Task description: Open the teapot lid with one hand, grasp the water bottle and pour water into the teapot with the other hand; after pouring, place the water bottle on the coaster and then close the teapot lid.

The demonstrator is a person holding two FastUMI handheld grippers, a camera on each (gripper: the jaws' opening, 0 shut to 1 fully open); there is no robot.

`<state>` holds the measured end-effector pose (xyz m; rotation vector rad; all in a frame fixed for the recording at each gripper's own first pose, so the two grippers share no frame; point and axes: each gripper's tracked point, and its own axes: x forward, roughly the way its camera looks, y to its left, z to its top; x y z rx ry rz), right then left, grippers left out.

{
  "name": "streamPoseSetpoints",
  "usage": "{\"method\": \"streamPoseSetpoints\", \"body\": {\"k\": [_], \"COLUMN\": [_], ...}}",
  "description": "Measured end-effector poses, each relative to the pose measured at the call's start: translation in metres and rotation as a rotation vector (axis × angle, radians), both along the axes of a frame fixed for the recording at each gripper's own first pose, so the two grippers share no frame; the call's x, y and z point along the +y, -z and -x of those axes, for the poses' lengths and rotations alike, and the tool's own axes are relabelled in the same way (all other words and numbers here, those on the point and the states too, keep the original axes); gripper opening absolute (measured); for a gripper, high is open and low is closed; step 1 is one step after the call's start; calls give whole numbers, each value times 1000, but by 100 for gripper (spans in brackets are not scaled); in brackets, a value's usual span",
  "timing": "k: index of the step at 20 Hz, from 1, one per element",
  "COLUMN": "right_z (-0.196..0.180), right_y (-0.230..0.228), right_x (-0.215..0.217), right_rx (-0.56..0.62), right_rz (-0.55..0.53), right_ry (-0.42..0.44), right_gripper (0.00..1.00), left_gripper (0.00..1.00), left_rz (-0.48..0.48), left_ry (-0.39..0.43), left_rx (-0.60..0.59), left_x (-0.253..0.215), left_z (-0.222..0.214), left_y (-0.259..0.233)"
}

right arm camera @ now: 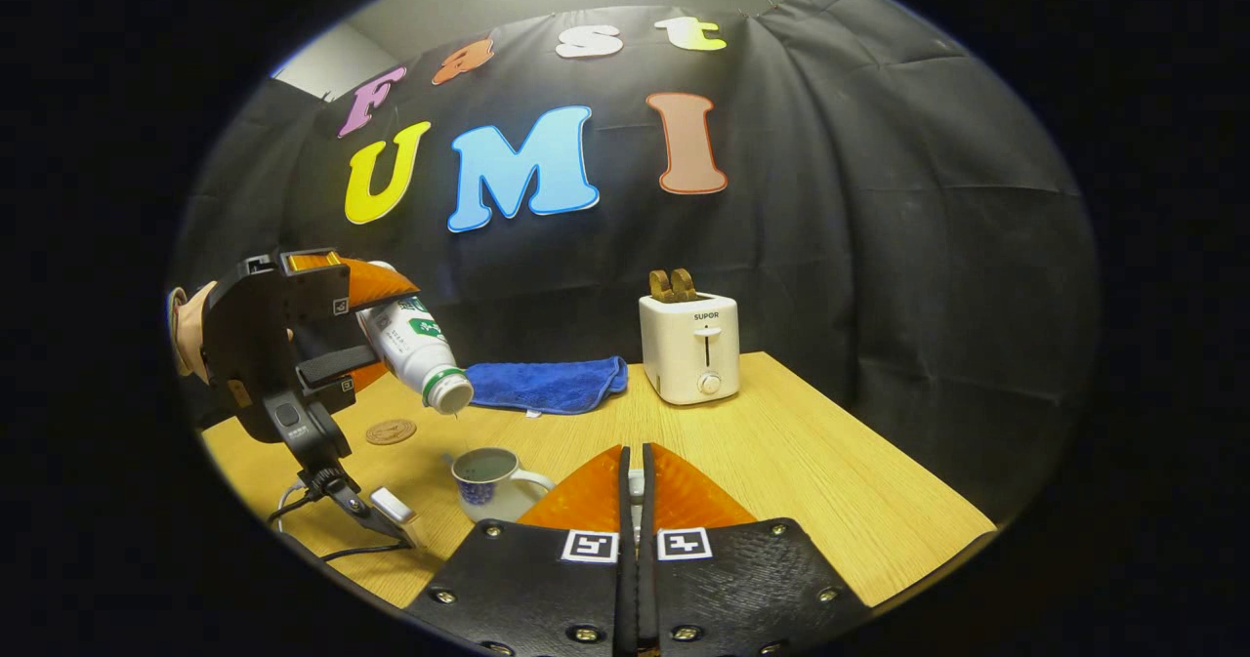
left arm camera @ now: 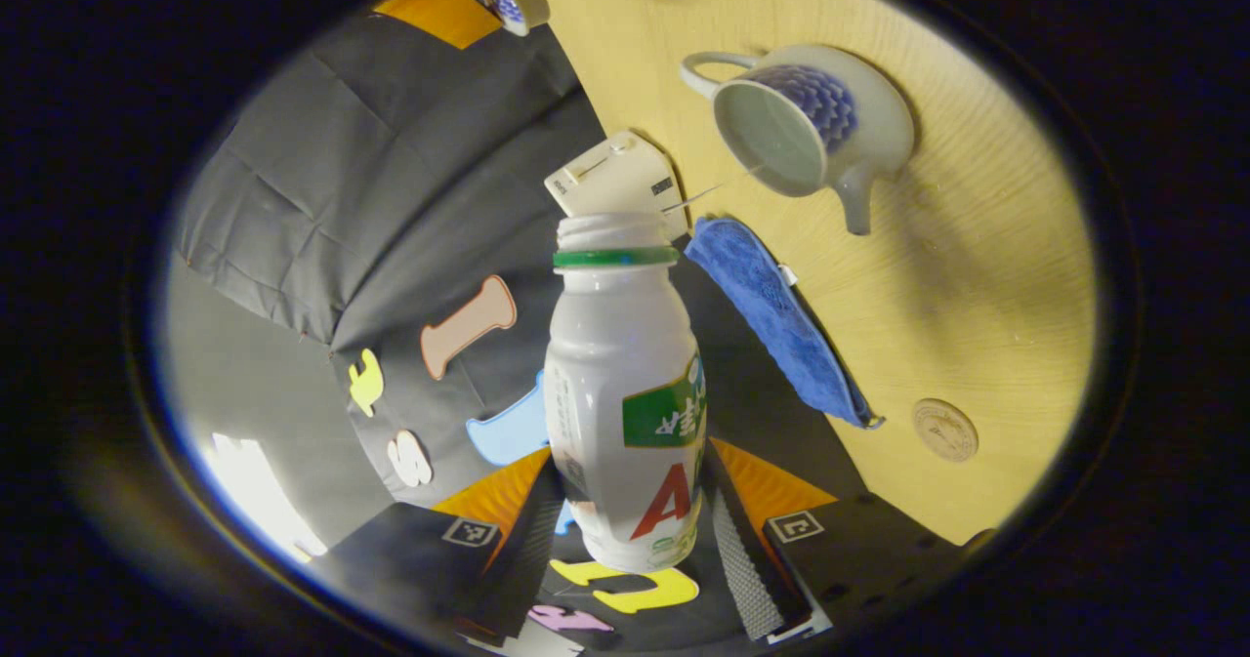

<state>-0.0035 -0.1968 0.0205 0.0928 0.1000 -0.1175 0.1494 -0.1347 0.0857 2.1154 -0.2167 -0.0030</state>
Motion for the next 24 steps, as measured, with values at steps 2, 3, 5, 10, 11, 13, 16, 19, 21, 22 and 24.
{"method": "streamPoseSetpoints", "body": {"k": [2, 3, 5, 10, 11, 13, 16, 19, 21, 22, 24], "right_z": [0, -1, 0, -4, -5, -8, -12, -18, -23, -26, -33], "right_y": [-1, 0, -2, -2, -2, -4, -7, -10, -11, -12, -12], "right_x": [0, 0, 1, 7, 9, 13, 22, 32, 41, 46, 57], "right_rx": [1, 2, 5, 17, 20, 22, 20, 23, 25, 26, 27], "right_rz": [0, 0, 5, 15, 19, 31, 37, 53, 58, 59, 61], "right_ry": [2, 4, 5, 4, 3, 1, -5, -11, -22, -27, -40], "right_gripper": [0, 0, 0, 0, 0, 0, 0, 0, 0, 0, 0], "left_gripper": [84, 84, 88, 77, 77, 91, 91, 92, 92, 84, 92], "left_rz": [68, 127, 259, 546, 590, 668, 818, 984, 1097, 1153, 1249], "left_ry": [-4, -12, -23, -50, -54, -60, -50, -48, -55, -61, -73], "left_rx": [28, 52, 122, 253, 257, 263, 262, 268, 288, 300, 322], "left_x": [5, 8, 13, 24, 26, 38, 48, 62, 70, 77, 89], "left_z": [-2, -3, -4, -4, -5, -4, -2, 0, 5, 7, 14], "left_y": [7, 14, 33, 68, 70, 76, 79, 75, 75, 75, 76]}}
